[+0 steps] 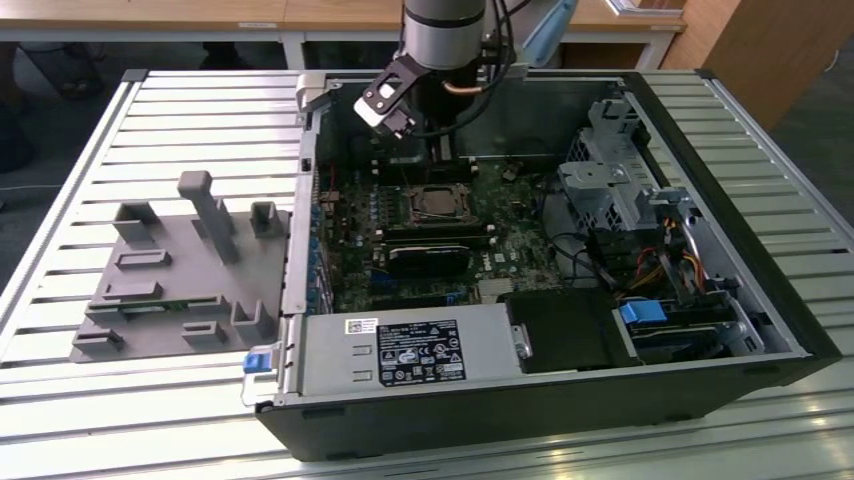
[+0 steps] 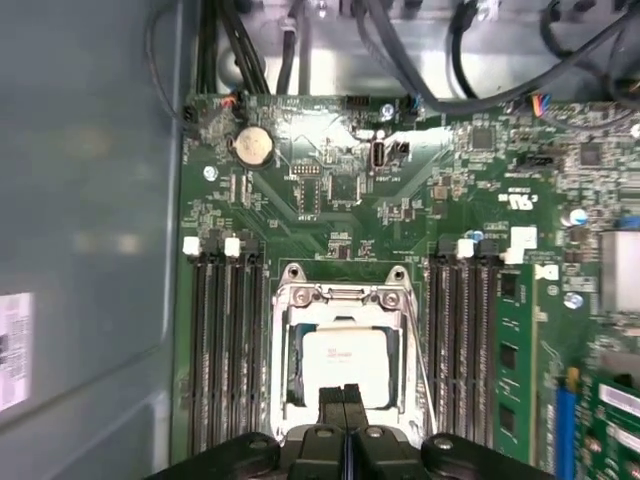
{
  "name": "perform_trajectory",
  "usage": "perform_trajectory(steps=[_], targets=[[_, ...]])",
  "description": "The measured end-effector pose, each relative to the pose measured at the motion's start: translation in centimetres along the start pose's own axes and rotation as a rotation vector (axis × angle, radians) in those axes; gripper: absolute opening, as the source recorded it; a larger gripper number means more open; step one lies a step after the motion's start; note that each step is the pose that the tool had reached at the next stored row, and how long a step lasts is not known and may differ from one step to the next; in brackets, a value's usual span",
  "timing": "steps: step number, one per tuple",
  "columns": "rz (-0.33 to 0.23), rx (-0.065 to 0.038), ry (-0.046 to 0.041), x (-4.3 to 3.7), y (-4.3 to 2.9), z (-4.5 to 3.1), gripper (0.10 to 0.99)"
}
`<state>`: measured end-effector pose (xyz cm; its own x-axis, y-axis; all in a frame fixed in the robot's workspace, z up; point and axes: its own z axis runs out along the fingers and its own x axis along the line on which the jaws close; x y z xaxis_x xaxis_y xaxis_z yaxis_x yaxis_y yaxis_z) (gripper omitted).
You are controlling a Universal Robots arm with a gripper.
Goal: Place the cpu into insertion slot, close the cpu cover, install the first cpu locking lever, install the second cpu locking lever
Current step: 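Install the first cpu locking lever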
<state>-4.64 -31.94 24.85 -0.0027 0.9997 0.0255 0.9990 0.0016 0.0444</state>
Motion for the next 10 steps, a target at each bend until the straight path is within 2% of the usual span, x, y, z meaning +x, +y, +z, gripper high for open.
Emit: perform_trajectory(steps=[7, 10], targets=[[0.000, 0.000, 0.0000, 0.07, 0.12, -2.64, 0.106], [-0.003, 0.000, 0.0002, 0.08, 0.13, -2.97, 0.106]])
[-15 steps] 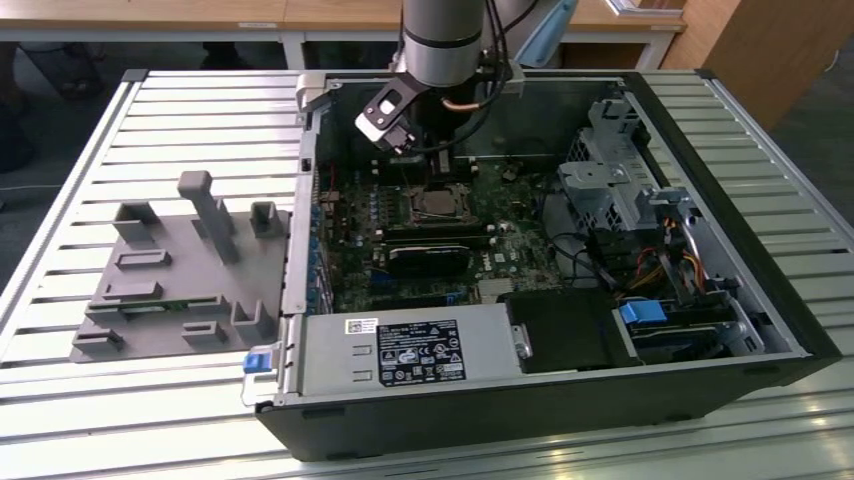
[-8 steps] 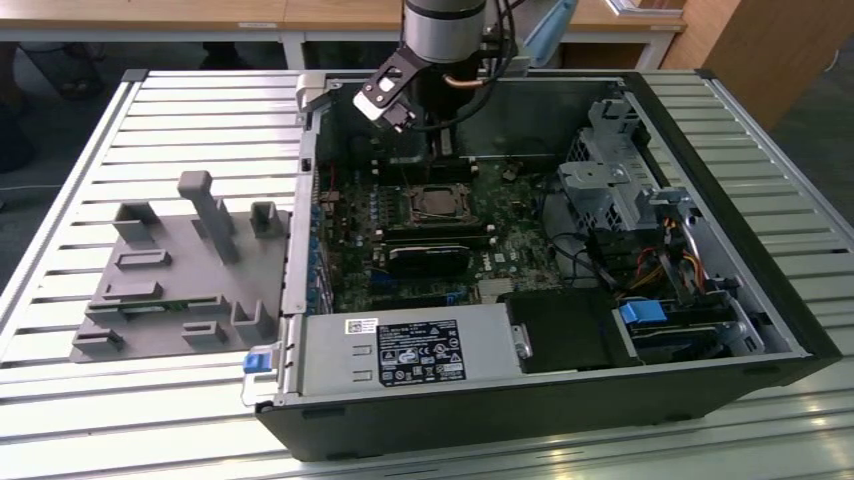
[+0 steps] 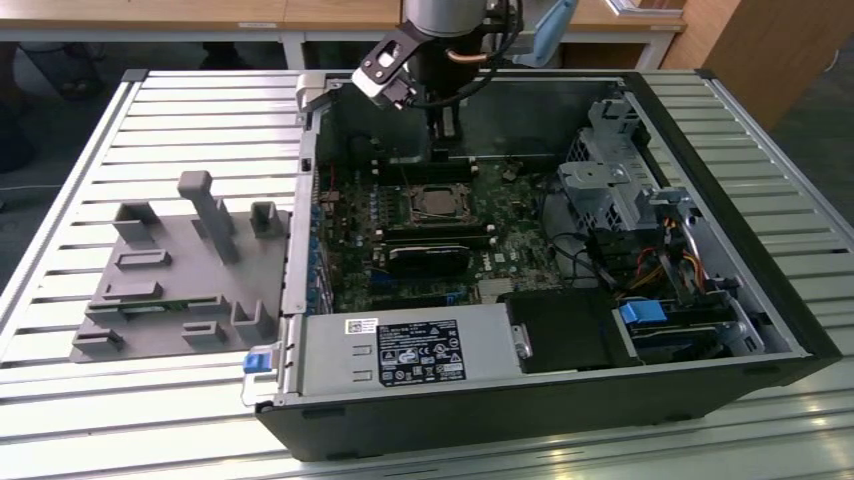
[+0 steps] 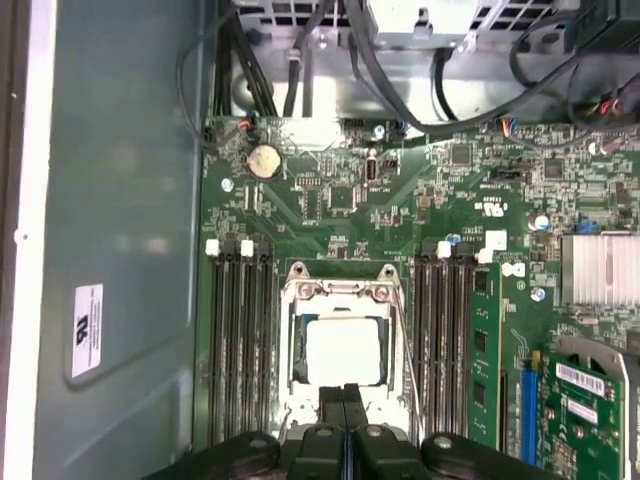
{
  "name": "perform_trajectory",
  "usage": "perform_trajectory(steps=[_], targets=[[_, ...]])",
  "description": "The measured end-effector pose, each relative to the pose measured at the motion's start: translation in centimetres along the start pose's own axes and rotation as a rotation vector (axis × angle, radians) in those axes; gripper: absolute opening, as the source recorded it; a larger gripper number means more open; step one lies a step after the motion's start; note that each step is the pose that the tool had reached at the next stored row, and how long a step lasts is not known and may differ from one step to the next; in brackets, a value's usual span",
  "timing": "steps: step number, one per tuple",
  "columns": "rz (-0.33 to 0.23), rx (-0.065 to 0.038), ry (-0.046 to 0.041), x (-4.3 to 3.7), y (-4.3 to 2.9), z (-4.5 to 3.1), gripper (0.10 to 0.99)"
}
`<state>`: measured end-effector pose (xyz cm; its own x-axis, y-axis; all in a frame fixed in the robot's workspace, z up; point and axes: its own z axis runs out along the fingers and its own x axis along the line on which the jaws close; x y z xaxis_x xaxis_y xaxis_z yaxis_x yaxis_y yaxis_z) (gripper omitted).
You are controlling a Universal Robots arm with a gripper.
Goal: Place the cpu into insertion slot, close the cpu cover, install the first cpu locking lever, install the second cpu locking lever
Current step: 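Install the first cpu locking lever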
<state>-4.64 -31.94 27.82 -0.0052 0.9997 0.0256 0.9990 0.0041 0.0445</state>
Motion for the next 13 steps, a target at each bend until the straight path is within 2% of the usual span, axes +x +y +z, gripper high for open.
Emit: perform_trajectory(steps=[13], targets=[[-0.232, 0.006, 0.0102, -0.01, -0.01, 0.19, 0.106]])
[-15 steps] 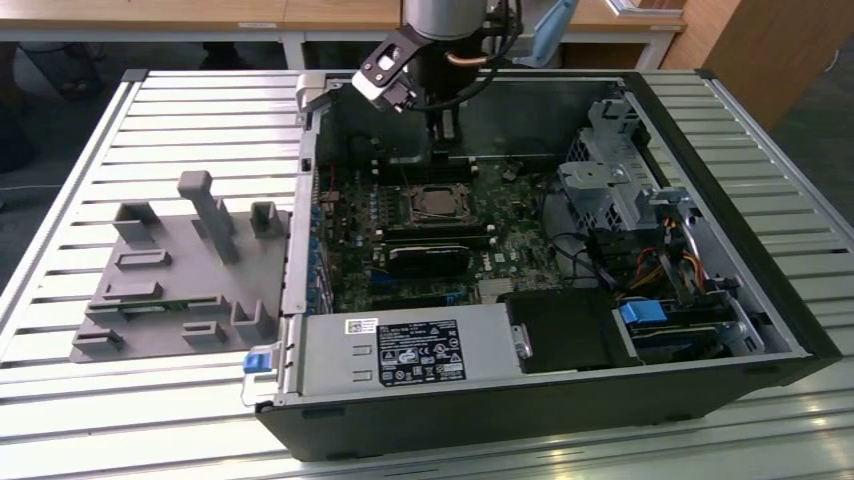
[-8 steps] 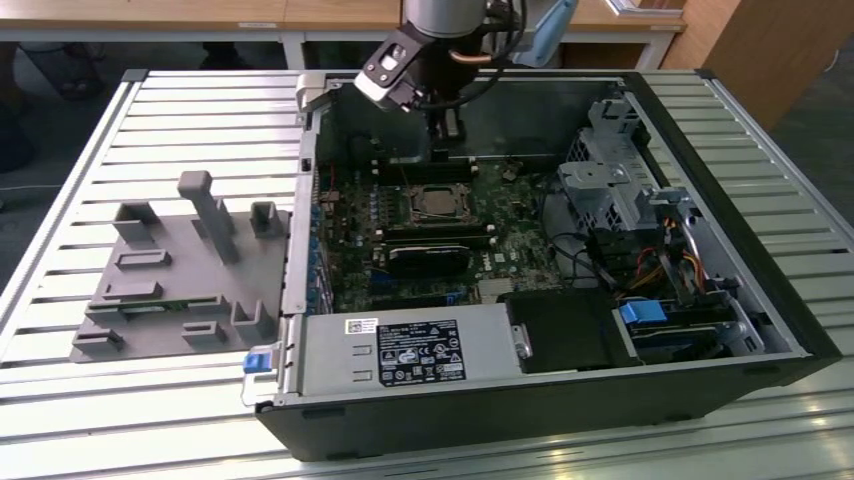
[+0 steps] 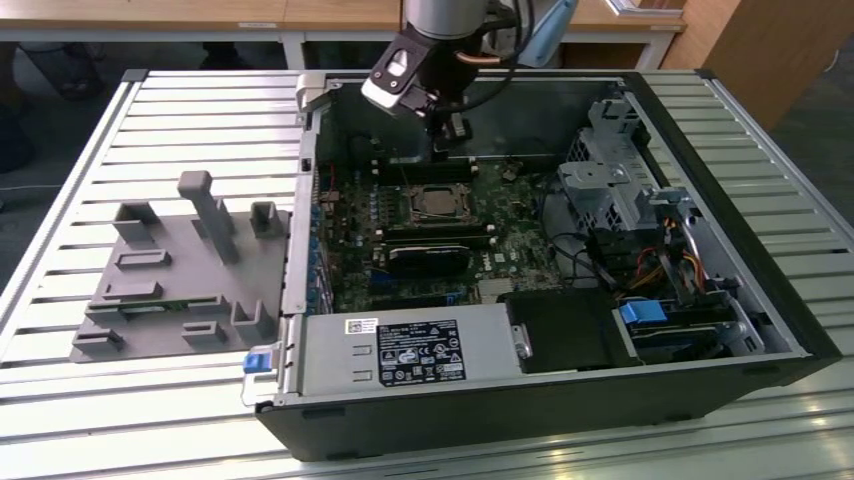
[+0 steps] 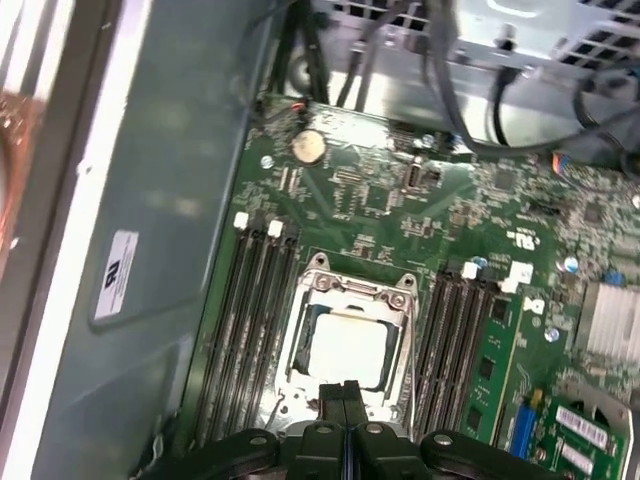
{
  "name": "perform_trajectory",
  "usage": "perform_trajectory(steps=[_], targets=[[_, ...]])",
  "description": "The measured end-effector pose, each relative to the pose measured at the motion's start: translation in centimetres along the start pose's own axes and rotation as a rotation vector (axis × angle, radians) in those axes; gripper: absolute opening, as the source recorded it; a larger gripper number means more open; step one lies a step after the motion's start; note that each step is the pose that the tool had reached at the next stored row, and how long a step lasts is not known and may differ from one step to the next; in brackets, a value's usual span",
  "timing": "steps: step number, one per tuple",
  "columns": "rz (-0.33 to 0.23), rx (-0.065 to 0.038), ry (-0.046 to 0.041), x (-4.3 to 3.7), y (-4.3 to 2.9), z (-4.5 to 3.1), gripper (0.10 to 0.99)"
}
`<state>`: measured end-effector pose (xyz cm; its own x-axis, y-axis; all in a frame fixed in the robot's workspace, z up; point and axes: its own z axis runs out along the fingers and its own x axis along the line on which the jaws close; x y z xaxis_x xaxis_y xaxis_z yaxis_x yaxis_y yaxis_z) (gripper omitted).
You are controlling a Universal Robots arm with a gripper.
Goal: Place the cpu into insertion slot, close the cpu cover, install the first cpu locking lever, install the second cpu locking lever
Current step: 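Install the first cpu locking lever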
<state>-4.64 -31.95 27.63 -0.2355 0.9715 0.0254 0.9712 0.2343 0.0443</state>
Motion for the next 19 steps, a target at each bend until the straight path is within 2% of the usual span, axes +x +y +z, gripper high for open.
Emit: perform_trajectory(steps=[19], targets=[[-0.326, 0.008, 0.0145, 0.00, 0.00, 0.07, 0.106]])
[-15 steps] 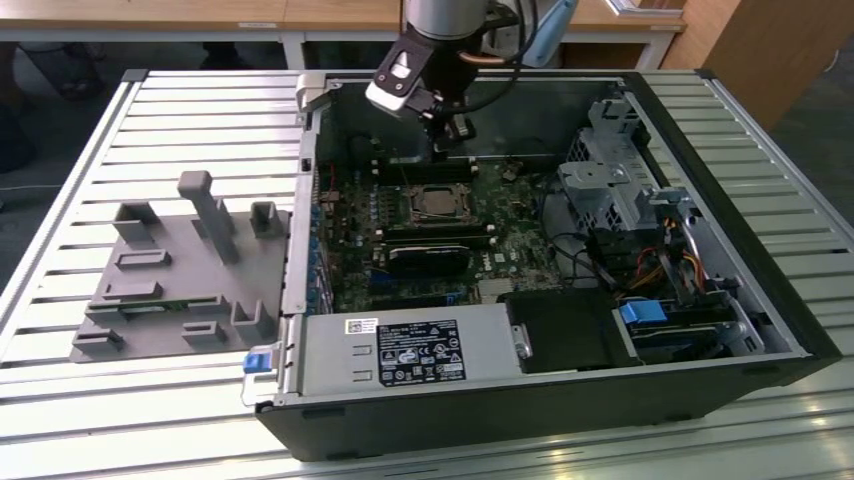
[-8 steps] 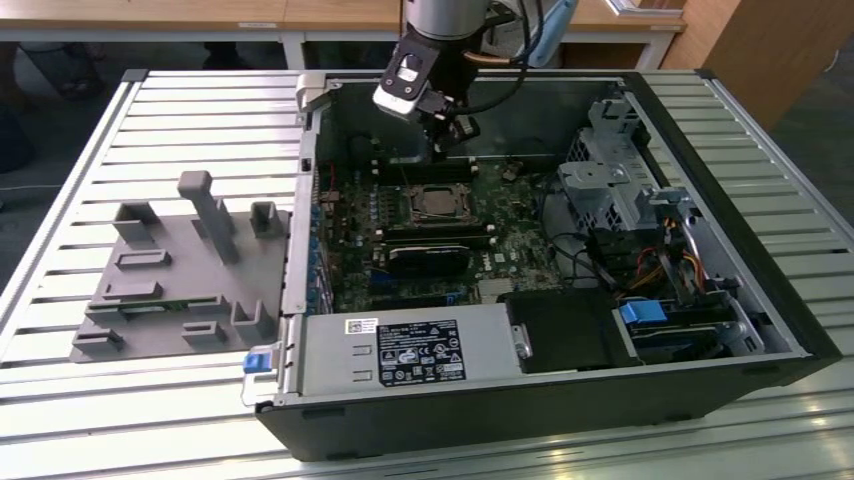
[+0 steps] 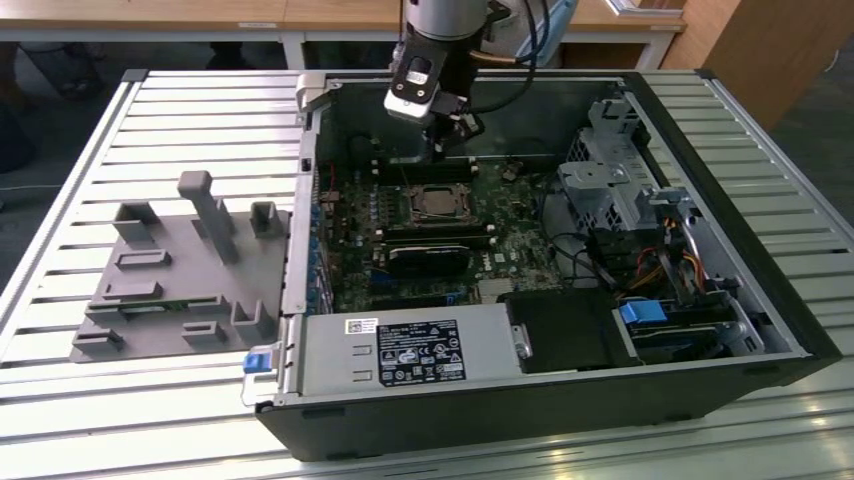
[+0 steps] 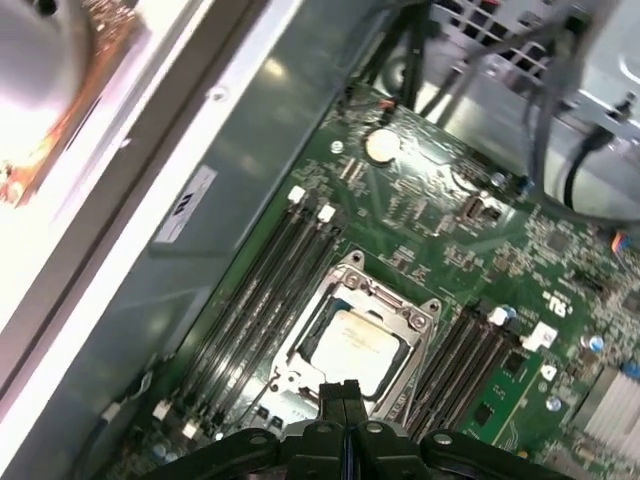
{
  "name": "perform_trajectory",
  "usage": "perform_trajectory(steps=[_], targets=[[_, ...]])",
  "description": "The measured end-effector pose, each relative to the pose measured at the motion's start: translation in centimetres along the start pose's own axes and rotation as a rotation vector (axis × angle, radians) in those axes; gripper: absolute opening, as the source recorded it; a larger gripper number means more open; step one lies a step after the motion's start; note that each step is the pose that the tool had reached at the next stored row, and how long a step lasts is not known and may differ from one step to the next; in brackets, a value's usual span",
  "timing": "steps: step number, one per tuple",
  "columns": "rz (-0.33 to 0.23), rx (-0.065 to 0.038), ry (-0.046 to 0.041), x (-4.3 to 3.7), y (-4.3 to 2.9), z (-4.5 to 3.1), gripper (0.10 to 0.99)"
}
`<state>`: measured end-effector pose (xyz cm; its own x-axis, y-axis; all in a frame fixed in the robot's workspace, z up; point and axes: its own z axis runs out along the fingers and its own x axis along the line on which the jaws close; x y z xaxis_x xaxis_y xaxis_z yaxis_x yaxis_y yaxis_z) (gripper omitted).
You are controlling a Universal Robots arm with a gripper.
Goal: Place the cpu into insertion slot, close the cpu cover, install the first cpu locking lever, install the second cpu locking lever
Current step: 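Install the first cpu locking lever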
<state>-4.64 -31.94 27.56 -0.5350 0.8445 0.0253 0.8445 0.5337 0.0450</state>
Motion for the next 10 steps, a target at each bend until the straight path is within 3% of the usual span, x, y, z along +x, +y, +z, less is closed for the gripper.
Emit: perform_trajectory(steps=[10], targets=[[-0.177, 0.005, 0.0079, 0.00, 0.00, 0.03, 0.106]])
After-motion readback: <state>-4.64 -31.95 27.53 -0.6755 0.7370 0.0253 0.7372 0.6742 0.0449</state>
